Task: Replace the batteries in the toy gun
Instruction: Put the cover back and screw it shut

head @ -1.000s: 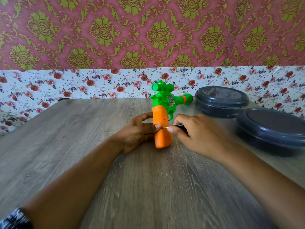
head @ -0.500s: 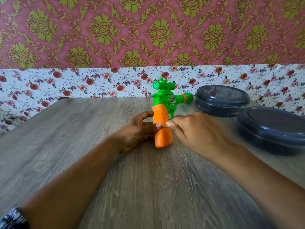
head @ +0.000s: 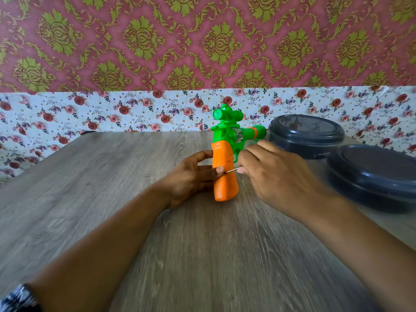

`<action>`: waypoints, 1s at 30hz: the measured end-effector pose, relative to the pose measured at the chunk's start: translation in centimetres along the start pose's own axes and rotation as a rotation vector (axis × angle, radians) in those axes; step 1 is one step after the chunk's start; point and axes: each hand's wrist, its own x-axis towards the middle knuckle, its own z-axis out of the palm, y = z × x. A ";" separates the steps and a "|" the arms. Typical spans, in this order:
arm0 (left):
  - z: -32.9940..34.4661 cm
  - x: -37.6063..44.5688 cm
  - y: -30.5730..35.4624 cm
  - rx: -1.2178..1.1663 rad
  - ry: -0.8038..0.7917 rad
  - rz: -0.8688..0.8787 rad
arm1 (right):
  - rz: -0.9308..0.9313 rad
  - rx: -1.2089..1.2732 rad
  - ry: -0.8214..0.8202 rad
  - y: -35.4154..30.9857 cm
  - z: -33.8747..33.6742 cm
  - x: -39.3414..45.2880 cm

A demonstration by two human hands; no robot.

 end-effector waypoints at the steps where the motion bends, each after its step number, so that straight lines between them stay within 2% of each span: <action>1: -0.1 0.0 -0.1 -0.008 -0.004 0.001 | 0.002 0.013 0.008 -0.2 0.1 0.0; 6: -0.2 -0.1 0.0 -0.058 0.004 0.004 | 0.239 0.250 -0.048 -1.4 0.9 0.4; 8: -0.2 -0.1 0.1 -0.056 0.004 0.003 | 0.258 0.283 -0.048 -1.3 1.1 0.3; 14: -0.1 -0.2 0.2 -0.062 0.003 -0.009 | 0.211 0.367 -0.114 -1.0 0.1 0.3; 18: 0.0 -0.1 0.2 -0.048 0.006 -0.004 | 0.136 0.269 -0.125 -0.2 0.4 0.3; 25: 0.5 -0.3 0.3 0.034 0.032 0.028 | -0.033 0.091 -0.049 0.3 0.1 0.1; 27: 0.5 -0.3 0.2 0.032 0.040 0.030 | 0.082 0.200 -0.084 -0.1 0.2 0.0; 30: 0.4 -0.2 0.2 0.019 0.042 0.028 | 0.386 0.591 -0.093 -0.5 0.9 0.3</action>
